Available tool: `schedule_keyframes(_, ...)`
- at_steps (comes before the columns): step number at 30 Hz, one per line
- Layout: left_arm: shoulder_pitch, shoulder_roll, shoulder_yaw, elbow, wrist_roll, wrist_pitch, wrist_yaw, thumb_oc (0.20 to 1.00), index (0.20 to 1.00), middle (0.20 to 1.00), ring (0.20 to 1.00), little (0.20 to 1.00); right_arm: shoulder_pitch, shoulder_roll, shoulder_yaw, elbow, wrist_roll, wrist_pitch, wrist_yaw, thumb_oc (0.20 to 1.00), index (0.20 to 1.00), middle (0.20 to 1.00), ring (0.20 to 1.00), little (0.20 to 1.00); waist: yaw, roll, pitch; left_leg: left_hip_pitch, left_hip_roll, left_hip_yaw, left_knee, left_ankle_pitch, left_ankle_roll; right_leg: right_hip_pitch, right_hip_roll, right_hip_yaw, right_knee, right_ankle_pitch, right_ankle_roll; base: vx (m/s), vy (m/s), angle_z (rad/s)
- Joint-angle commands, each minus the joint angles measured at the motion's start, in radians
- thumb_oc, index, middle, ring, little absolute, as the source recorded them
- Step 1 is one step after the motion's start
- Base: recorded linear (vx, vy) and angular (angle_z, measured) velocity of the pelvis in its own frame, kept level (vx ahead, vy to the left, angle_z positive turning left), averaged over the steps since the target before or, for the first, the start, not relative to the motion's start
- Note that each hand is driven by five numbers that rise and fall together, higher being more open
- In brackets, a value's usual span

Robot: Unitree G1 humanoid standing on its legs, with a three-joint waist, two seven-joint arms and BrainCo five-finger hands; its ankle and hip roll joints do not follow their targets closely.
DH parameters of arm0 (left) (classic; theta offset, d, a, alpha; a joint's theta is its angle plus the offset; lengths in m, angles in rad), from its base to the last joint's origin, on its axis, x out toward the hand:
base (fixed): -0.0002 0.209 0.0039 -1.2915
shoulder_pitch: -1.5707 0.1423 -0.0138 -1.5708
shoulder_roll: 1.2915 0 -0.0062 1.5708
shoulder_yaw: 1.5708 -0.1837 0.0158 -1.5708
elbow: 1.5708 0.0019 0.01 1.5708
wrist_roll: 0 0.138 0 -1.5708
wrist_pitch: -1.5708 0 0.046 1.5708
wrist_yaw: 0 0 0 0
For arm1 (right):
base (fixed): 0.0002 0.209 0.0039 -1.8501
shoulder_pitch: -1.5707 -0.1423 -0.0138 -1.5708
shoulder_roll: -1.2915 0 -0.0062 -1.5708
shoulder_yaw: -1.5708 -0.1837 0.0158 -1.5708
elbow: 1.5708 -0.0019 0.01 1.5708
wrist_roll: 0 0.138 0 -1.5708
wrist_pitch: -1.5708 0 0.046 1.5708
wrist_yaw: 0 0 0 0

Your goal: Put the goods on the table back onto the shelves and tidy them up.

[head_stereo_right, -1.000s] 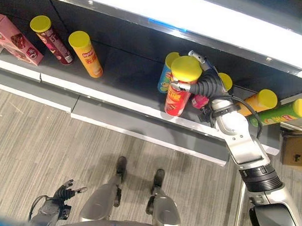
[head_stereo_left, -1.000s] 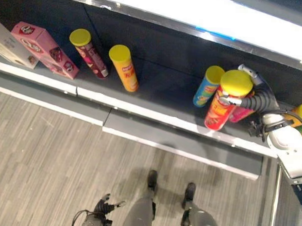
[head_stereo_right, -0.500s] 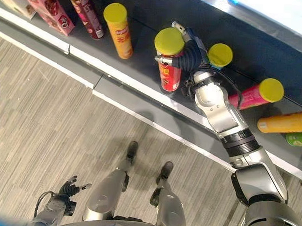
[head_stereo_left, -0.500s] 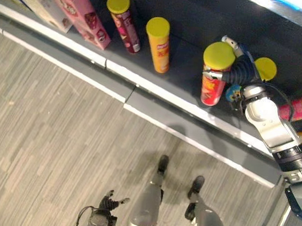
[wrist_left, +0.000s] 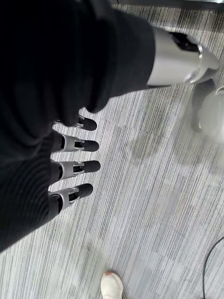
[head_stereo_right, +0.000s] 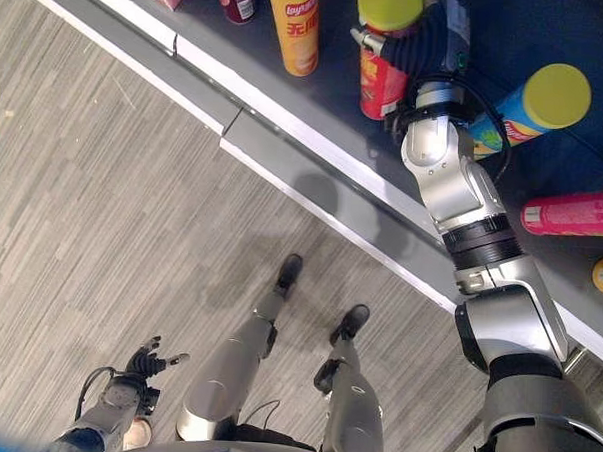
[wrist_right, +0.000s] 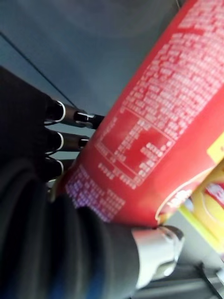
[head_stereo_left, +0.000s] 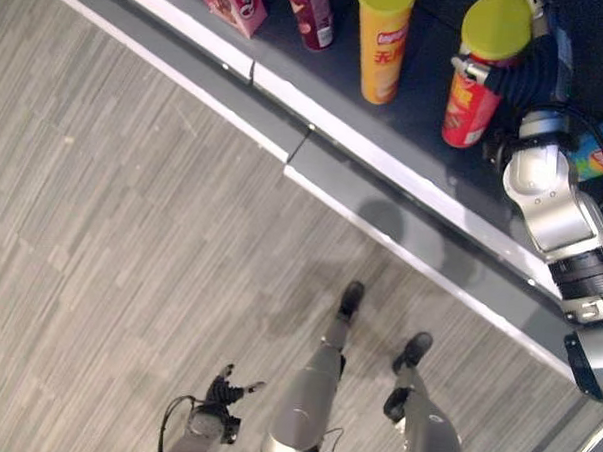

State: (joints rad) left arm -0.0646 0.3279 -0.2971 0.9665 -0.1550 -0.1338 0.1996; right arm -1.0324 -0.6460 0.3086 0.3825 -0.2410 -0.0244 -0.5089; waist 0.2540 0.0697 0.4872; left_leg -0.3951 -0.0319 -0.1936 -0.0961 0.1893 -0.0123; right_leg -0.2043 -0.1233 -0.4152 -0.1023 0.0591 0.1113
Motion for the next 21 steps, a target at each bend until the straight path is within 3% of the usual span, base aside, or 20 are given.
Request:
schedule_keyframes(1,0.001,0.024,-0.032,0.025,-0.036,-0.025,0.035,1.0,1.0,1.0,1.0,1.0,-0.04,-0.032,-0.022,-0.063,-0.069,-0.018,-0.1,0.2,0.2,0.2,0.2,0.2,-0.012,-0.022,-0.045,0.006,0.012,-0.011,0.048,-0.147,-0.022,0.03,-0.066,0.021,0.032,-0.085,0.016,0.03,0.029,0.21)
schedule_keyframes(7,-0.013,-0.001,-0.063,0.006,-0.031,-0.023,0.041,1.0,1.0,1.0,1.0,1.0,0.001,0.019,-0.064,-0.07,-0.071,-0.011,-0.158,0.2,0.2,0.2,0.2,0.2,-0.01,0.007,-0.035,-0.015,-0.002,-0.026,0.058,-0.148,-0.015,0.021,-0.076,0.008,0.032,-0.087,0.018,0.03,0.019,0.06)
schedule_keyframes(21,-0.019,-0.012,-0.062,0.005,-0.041,-0.02,0.054,1.0,1.0,1.0,1.0,1.0,0.007,0.077,-0.047,-0.089,-0.081,-0.007,-0.172,0.2,0.2,0.2,0.2,0.2,-0.024,0.0,-0.034,-0.01,-0.003,-0.034,0.059,-0.155,-0.013,0.023,-0.073,0.014,0.03,-0.092,0.015,0.0,0.0,0.0)
